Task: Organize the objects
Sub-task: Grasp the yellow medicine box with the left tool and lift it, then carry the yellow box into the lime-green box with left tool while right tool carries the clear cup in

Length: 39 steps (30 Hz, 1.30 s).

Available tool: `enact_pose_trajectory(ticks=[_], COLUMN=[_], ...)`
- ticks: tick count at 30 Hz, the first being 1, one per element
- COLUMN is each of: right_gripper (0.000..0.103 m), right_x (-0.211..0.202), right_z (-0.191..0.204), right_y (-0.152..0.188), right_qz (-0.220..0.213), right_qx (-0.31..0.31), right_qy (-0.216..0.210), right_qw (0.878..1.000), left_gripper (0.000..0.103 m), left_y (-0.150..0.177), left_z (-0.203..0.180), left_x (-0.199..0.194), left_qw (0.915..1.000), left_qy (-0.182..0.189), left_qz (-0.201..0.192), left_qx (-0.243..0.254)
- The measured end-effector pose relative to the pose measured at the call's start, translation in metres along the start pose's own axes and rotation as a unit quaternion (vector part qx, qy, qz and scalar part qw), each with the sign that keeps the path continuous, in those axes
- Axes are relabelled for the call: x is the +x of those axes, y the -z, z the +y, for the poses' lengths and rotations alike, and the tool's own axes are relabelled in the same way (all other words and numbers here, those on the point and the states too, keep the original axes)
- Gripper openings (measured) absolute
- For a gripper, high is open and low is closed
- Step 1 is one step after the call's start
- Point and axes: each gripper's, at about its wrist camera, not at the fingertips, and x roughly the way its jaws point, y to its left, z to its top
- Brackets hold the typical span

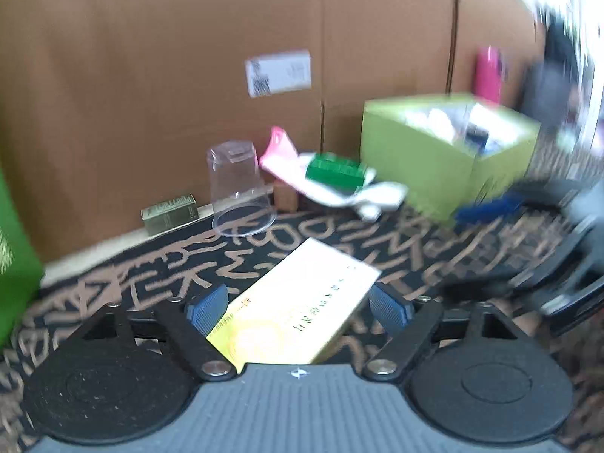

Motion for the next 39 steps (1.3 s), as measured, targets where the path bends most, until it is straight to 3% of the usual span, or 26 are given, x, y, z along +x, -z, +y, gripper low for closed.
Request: enact_pose_trajectory(ticks=[2,6,8,11,12,15,17,19,24,26,27,28,32,37,39], right_gripper=[0.087,0.088,0.087,0.087,0.087,0.087,0.087,0.087,0.087,0.077,0.055,0.052,0.050,0.050,0.050], right_x=[-0.005,-0.009,-0.002,0.021,0.031,0.067,0.092,0.118,0.172,0.185,0.187,0.188,0.158,0.086,0.055], right_z=[-0.004,-0.011,-0.010,0.000,0.003,0.016,0.023,0.026,0.019,0.018,0.018,0.019,0.034,0.033,0.029], right_y=[-0.003,-0.016,-0.027,-0.044,-0.050,-0.069,-0.079,-0.088,-0.104,-0.102,-0.100,-0.095,-0.073,-0.053,-0.046], right_qz=[-0.008,-0.021,-0.027,-0.036,-0.036,-0.043,-0.048,-0.052,-0.022,-0.005,0.008,0.018,-0.014,-0.065,-0.080], right_qx=[0.001,0.007,0.003,-0.016,-0.020,-0.041,-0.071,-0.093,-0.099,-0.090,-0.082,-0.076,-0.098,-0.062,-0.048], right_qy=[0.015,0.030,0.026,0.015,0.010,-0.004,0.011,0.036,0.047,0.046,0.036,0.025,0.016,-0.012,-0.015], right_qw=[1.000,0.999,0.999,0.999,0.999,0.998,0.996,0.994,0.994,0.995,0.996,0.997,0.995,0.996,0.996], left_gripper=[0.088,0.087,0.085,0.083,0.083,0.089,0.090,0.090,0.098,0.099,0.099,0.099,0.101,0.103,0.091], left_y=[-0.001,0.011,0.015,0.018,0.021,0.032,0.035,0.035,0.036,0.037,0.037,0.037,0.037,0.037,0.037], left_z=[-0.002,0.002,0.000,-0.007,-0.008,-0.002,0.009,0.013,0.006,0.008,0.009,0.009,0.009,0.011,0.011], left_x=[0.019,0.023,0.016,0.004,0.000,-0.001,-0.004,-0.005,-0.003,-0.004,-0.005,-0.005,-0.003,-0.002,-0.004], left_qw=[0.9996,0.9996,0.9970,0.9850,0.9828,0.9781,0.9750,0.9758,0.9733,0.9733,0.9734,0.9733,0.9738,0.9742,0.9735], left_qy=[-0.013,-0.025,-0.065,-0.146,-0.154,-0.160,-0.145,-0.140,-0.164,-0.160,-0.159,-0.158,-0.157,-0.150,-0.151], left_qz=[0.022,0.002,0.006,0.032,0.028,0.014,0.008,0.010,0.014,0.013,0.012,0.012,0.012,0.010,0.005], left_qx=[0.014,-0.014,-0.042,-0.086,-0.098,-0.132,-0.168,-0.167,-0.160,-0.164,-0.165,-0.166,-0.164,-0.169,-0.171])
